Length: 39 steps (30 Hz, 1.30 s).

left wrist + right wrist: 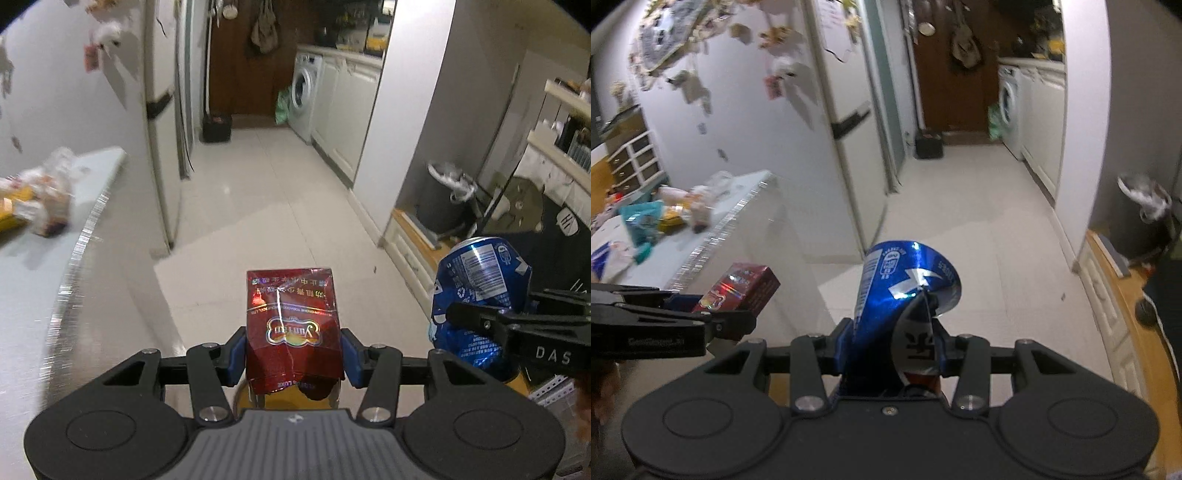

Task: Collect trash
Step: 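Carry the red box and blue can with both tools over the trash bin, then open the right tool to drop the can while the left tool drops the box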

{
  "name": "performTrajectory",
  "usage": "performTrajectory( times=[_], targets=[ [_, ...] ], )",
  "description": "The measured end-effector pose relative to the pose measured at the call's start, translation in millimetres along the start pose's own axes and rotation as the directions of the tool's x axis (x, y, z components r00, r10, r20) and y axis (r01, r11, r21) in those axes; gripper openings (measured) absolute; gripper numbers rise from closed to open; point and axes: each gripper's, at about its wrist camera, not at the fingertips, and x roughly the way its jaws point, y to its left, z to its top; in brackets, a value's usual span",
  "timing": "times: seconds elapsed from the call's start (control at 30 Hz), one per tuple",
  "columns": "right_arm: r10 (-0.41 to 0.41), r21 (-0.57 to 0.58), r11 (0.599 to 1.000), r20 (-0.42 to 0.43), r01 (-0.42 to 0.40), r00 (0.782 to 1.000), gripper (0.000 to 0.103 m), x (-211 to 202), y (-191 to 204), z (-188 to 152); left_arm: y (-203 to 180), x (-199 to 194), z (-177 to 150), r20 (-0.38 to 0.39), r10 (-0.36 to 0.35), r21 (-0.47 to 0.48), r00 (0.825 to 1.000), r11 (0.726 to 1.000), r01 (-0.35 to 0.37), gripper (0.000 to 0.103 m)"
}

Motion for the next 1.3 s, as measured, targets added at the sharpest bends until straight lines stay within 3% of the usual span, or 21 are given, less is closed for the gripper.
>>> performTrajectory(
  times=[0.4, 0.67, 0.93, 1.07, 1.17, 1.3],
  targets=[
    [-0.004, 0.144, 0.989, -0.152, 0.026, 0.988, 0.044, 126, -37, -5, 4, 139, 22, -0.162, -0.021, -0.052, 0.987, 0.999, 0.013, 0.052],
    [0.004, 0.232, 0.971, -0.261, 0.059, 0.965, 0.044, 221, -56, -28, 31, 230, -2, -0.256, -0.013, -0.115, 0.967, 0.993, -0.017, 0.052],
    [0.008, 0.272, 0.954, -0.433, 0.122, 0.902, 0.044, 310, -62, -87, 53, 306, -49, -0.377, -0.022, -0.172, 0.926, 0.984, -0.047, 0.052],
    [0.017, 0.294, 0.944, -0.497, 0.150, 0.868, 0.044, 341, -64, -117, 71, 340, -84, -0.451, -0.016, -0.206, 0.892, 0.975, -0.087, 0.052],
    [0.029, 0.291, 0.945, -0.533, 0.151, 0.845, 0.045, 358, -63, -136, 81, 356, -105, -0.497, -0.018, -0.220, 0.867, 0.970, -0.106, 0.052],
    [0.031, 0.293, 0.940, -0.583, 0.175, 0.812, 0.045, 379, -64, -162, 89, 365, -122, -0.526, -0.011, -0.197, 0.850, 0.974, -0.110, 0.052]
  ],
)
